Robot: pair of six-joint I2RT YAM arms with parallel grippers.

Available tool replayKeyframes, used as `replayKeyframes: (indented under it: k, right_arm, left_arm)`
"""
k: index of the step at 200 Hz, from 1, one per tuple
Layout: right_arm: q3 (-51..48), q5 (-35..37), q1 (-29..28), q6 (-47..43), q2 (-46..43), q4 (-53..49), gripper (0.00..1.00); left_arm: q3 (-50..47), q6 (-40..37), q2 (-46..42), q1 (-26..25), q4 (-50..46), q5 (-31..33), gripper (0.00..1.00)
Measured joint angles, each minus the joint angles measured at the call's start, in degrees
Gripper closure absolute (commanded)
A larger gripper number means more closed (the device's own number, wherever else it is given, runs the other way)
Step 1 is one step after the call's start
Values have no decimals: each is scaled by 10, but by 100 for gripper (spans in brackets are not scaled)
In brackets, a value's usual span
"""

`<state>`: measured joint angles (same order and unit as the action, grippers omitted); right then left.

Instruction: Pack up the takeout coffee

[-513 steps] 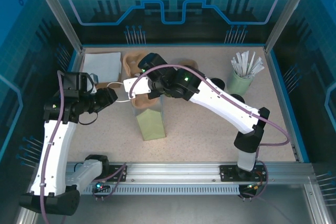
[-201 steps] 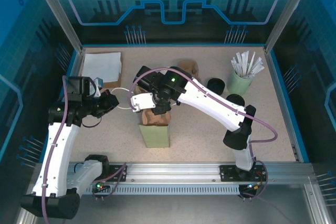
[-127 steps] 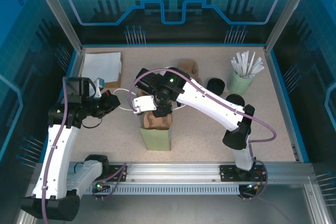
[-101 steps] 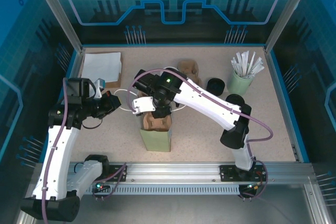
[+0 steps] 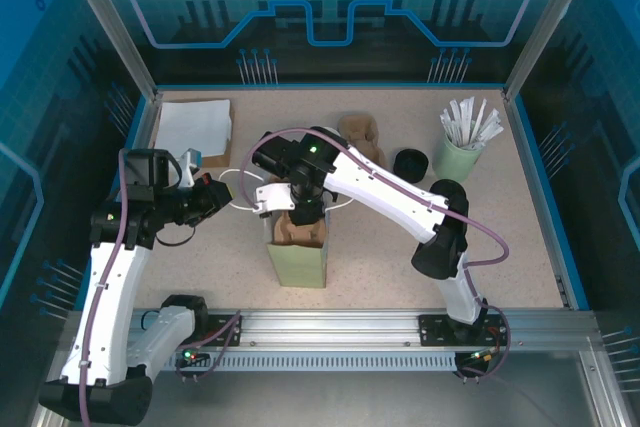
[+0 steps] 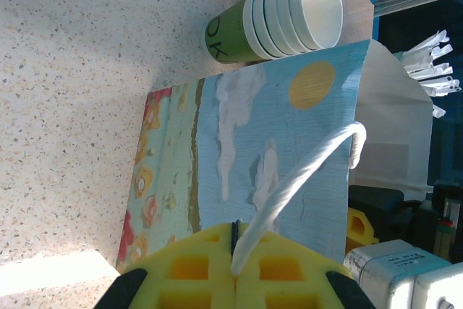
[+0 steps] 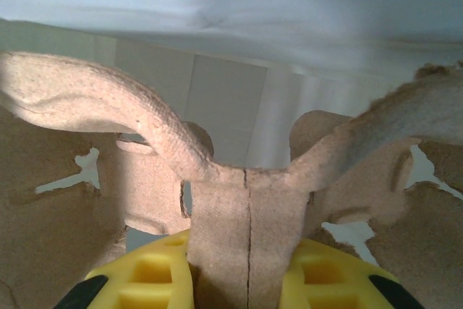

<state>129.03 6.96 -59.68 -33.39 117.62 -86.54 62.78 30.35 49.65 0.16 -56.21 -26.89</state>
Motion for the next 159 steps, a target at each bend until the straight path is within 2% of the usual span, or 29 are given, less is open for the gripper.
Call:
replayKeyframes:
  k: [63,107,159]
  right_arm:
    - [-9,-9,10,0,0,5,79]
    - [-50,-8,17,0,-8,7,78]
    - [-69,-10,21,0,-17,22,78]
  left_arm:
    - [0,2,0,0,-11,29,96]
    - [0,2,0,0,-20,56,96]
    - [0,2,0,0,-16,51,93]
